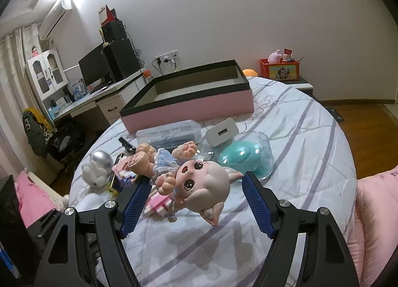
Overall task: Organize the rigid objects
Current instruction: 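Carry the hair-dryer toy and pig doll into the pink box and release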
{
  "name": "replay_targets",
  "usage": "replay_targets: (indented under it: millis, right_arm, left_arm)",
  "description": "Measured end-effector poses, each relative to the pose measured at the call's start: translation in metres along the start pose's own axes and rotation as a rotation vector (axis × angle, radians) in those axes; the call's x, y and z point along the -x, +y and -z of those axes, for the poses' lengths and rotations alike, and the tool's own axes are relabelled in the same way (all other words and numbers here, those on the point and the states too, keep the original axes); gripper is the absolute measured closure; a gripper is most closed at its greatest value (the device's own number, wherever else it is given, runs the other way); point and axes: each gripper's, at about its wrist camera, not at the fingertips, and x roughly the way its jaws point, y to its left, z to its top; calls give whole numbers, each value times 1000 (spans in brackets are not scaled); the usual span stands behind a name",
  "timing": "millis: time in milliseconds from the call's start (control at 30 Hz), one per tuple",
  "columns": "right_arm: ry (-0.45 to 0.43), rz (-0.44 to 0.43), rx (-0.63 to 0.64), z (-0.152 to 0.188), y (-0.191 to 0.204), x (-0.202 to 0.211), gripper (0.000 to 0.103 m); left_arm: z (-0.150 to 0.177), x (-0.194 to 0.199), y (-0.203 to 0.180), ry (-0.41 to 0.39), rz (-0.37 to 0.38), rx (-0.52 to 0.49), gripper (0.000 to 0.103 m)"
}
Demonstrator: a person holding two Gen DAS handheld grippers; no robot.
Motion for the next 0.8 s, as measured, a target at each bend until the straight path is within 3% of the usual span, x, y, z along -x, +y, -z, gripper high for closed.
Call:
replay_targets:
  millis: [67,467,700,800]
  right_arm:
    - [4,-2,-3,2,0,1,27]
    - [-14,-1,9,-6,-1,3,27]
    - [-41,-16,43,-29,3,1,27]
    - [-54,-35,56,-51,3,-3,27]
  left_arm:
    - [-2,-1,0,4,9,1,37]
    - [-28,2,-2,-40,18,-25,38]
    - [-68,6,5,-89,16,-16,38]
    - [-102,5,11,-121,6,-23,38]
